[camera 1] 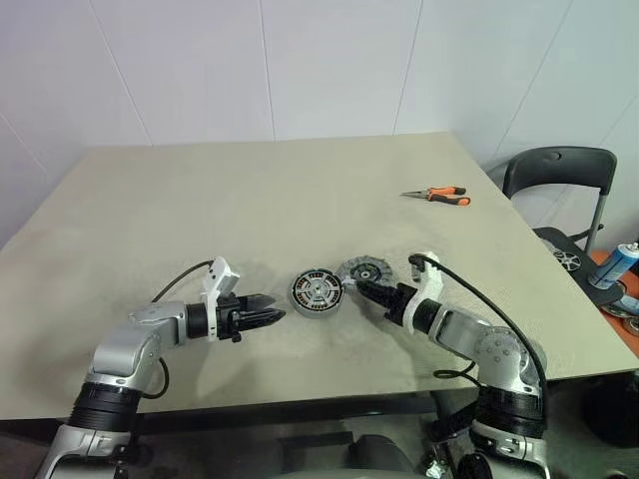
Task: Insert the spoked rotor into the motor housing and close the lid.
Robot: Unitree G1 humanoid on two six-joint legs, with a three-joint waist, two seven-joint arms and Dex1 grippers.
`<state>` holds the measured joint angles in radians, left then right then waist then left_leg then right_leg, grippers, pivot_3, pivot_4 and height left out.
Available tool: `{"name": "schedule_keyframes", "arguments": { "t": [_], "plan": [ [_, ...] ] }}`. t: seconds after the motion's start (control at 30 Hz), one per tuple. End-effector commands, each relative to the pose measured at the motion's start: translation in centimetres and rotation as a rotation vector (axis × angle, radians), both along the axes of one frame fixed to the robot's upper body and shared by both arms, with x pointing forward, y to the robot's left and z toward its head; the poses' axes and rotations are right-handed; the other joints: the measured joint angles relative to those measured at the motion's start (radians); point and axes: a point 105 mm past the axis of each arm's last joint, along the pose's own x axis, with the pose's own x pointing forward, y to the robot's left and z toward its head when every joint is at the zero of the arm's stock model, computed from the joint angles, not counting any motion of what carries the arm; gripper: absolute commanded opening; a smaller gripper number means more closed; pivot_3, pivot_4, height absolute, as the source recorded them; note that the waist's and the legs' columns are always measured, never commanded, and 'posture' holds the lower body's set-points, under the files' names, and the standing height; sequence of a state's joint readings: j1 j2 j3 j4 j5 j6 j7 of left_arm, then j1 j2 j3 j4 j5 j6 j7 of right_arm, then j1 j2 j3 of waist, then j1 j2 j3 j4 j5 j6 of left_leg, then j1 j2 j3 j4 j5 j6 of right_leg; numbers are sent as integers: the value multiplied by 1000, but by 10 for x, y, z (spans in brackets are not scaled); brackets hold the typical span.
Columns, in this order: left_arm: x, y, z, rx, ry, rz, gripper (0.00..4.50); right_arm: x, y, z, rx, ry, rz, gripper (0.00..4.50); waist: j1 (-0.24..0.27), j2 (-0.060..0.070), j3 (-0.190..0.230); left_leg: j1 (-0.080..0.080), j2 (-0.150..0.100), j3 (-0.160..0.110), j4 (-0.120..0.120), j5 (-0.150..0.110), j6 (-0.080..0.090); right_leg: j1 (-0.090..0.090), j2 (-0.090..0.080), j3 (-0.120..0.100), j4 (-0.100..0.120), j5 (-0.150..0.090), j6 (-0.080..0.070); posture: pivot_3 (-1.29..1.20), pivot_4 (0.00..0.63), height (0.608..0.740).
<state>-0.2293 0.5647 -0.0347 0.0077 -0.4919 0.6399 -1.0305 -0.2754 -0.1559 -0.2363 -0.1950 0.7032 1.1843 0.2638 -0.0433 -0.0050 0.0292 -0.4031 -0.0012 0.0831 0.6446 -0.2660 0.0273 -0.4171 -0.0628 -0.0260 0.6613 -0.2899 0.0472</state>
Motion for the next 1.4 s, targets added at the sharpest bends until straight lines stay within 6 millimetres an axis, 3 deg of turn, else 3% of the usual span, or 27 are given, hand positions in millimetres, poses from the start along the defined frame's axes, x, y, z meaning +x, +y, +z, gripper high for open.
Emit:
{"name": "schedule_keyframes", "arguments": {
  "t": [0.03,0.2,0.33,0.6,0.93,1.23,1.33,1.4],
  "plan": [
    [4,2,7,-3,-39,-2,2409,4,9,29,-55,-158,87,2193,1,0,0,-2,0,0,1,0,0,-2,0,0,0,0,1,0,0,740],
    [3,2,7,-1,-40,-3,2409,19,12,60,-239,-368,175,2193,1,0,1,-5,0,0,3,0,1,-5,0,0,1,2,3,0,0,740],
    [3,-1,7,-2,-42,-2,2409,27,7,63,-283,-397,190,2193,4,-1,1,-5,0,0,2,0,1,-6,0,-1,1,2,3,0,0,740],
    [-2,0,5,-3,-39,17,2409,35,-19,40,-267,-283,84,2193,6,-1,1,-5,0,0,4,0,1,-5,-1,-1,1,2,3,0,0,740],
    [4,-4,5,-5,-50,34,2409,38,-31,11,-267,-172,-28,2193,0,-1,0,-3,0,0,5,0,1,-3,-1,-1,2,3,2,0,0,740],
    [8,2,8,7,-56,48,2409,23,-19,-3,-46,-16,-37,2193,0,-1,0,-4,0,0,5,0,1,-3,-1,-1,3,3,3,0,0,740],
    [9,3,9,9,-60,53,2409,24,-20,-1,-10,-13,-63,1642,-1,-1,0,-3,0,0,5,0,1,-3,-1,-1,3,3,3,0,0,740],
    [10,3,9,11,-61,54,2409,25,-21,-1,-11,-12,-63,1034,-1,-1,0,-3,0,0,5,0,1,-3,-1,-1,3,4,3,0,0,740]
  ]
}}
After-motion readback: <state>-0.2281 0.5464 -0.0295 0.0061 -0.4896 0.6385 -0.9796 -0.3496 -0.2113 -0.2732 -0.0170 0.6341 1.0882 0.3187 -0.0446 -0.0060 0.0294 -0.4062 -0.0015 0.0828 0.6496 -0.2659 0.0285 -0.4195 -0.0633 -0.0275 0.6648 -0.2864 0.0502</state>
